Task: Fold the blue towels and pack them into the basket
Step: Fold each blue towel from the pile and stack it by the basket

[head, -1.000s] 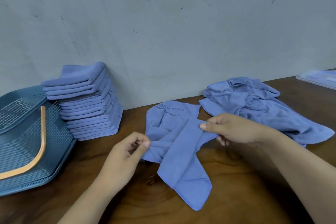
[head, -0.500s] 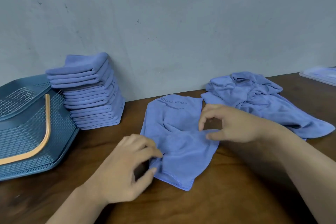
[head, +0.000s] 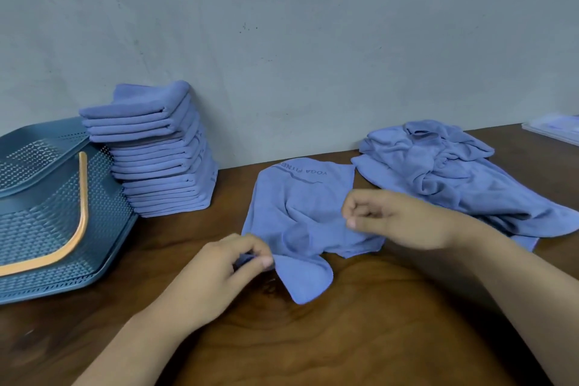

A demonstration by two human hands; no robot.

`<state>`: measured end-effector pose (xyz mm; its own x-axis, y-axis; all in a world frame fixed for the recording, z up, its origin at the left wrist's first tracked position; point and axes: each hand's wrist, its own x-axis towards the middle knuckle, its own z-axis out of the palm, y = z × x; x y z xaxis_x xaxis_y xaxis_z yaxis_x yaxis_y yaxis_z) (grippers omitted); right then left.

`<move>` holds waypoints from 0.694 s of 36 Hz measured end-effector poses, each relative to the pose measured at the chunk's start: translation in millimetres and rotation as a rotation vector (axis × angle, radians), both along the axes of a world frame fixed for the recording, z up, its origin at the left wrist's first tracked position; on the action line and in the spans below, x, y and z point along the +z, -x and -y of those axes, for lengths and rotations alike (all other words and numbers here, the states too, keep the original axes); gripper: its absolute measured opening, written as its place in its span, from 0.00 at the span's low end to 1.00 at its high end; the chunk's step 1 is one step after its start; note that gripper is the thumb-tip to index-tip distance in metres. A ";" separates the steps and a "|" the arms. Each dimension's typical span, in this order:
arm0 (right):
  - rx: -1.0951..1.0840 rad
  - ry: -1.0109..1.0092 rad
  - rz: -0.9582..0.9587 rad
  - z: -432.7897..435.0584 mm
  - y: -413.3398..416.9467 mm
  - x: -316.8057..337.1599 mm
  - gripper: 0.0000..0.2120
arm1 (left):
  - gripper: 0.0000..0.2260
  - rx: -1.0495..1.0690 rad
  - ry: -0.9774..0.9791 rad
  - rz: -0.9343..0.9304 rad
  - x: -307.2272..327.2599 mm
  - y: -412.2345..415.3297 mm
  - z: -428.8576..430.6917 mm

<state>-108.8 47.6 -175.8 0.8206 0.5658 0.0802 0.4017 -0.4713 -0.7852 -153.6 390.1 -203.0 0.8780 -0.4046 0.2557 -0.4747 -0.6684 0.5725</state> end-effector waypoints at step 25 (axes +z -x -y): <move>-0.218 -0.069 -0.176 -0.8 -12.6 -9.5 0.05 | 0.12 -0.007 0.598 -0.304 1.6 -4.1 -17.1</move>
